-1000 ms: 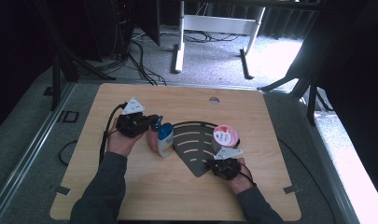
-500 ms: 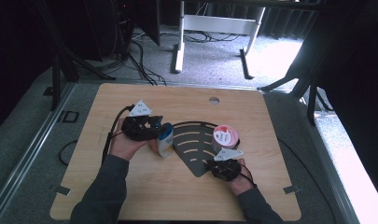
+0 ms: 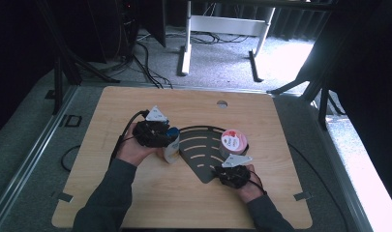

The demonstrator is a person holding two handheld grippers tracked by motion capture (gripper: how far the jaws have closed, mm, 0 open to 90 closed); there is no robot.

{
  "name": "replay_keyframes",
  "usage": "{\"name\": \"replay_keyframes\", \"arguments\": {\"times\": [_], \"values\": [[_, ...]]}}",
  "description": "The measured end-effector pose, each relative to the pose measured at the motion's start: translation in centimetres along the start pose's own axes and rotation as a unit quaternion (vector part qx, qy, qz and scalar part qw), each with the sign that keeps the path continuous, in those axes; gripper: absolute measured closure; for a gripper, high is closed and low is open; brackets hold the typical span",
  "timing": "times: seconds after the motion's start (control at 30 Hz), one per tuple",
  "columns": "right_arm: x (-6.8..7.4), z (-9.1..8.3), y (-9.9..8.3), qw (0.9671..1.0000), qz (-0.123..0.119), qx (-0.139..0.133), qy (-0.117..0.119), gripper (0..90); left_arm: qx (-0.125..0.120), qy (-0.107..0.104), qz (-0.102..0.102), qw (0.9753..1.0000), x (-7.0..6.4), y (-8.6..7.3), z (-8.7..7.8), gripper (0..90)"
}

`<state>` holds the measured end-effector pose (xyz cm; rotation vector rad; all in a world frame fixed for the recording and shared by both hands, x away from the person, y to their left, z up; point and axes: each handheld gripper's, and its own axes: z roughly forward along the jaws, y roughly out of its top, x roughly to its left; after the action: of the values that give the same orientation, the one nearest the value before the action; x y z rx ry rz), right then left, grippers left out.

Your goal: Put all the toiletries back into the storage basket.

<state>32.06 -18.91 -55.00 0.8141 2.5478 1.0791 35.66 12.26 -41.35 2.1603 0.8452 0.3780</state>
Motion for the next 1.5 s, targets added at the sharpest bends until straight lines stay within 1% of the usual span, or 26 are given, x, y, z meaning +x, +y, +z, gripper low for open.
{"name": "replay_keyframes", "arguments": {"times": [0.17,0.37,0.63,0.9,0.97,1.13,1.23,1.37,1.5], "values": [[0.1,0.0,-0.1,1.0,-0.002,0.003,0.002,75.8,0.02,0.001,0.006,0.9998,-0.1,0.2,0.5,51.0],[0.1,0.0,-0.1,1.0,-0.003,0.006,0.001,75.5,0.045,0.002,0.015,0.9989,-0.3,0.4,1.0,51.9],[0.2,0.0,-0.1,1.0,-0.006,0.006,0.002,75.6,0.067,0.008,0.022,0.9974,-0.4,0.7,1.6,52.8],[0.2,0.0,-0.1,1.0,-0.007,0.006,0.004,75.7,0.082,0.012,0.03,0.9961,-0.5,0.9,1.9,52.8],[0.3,0.0,-0.1,1.0,-0.007,0.006,0.004,75.7,0.09,0.015,0.036,0.9952,-0.6,1.0,2.0,52.6],[0.3,0.0,-0.1,1.0,-0.006,0.006,0.005,75.6,0.104,0.018,0.043,0.9935,-0.7,1.4,2.2,52.4],[0.3,0.0,-0.1,1.0,-0.006,0.006,0.005,75.6,0.109,0.018,0.043,0.993,-0.7,1.4,2.4,51.7],[0.2,0.0,-0.1,1.0,-0.006,0.006,0.005,75.6,0.126,0.019,0.046,0.9908,-0.7,1.2,3.0,51.0],[0.2,0.0,-0.1,1.0,-0.006,0.006,0.006,75.6,0.132,0.015,0.047,0.99,-0.9,1.0,3.4,51.9]]}}
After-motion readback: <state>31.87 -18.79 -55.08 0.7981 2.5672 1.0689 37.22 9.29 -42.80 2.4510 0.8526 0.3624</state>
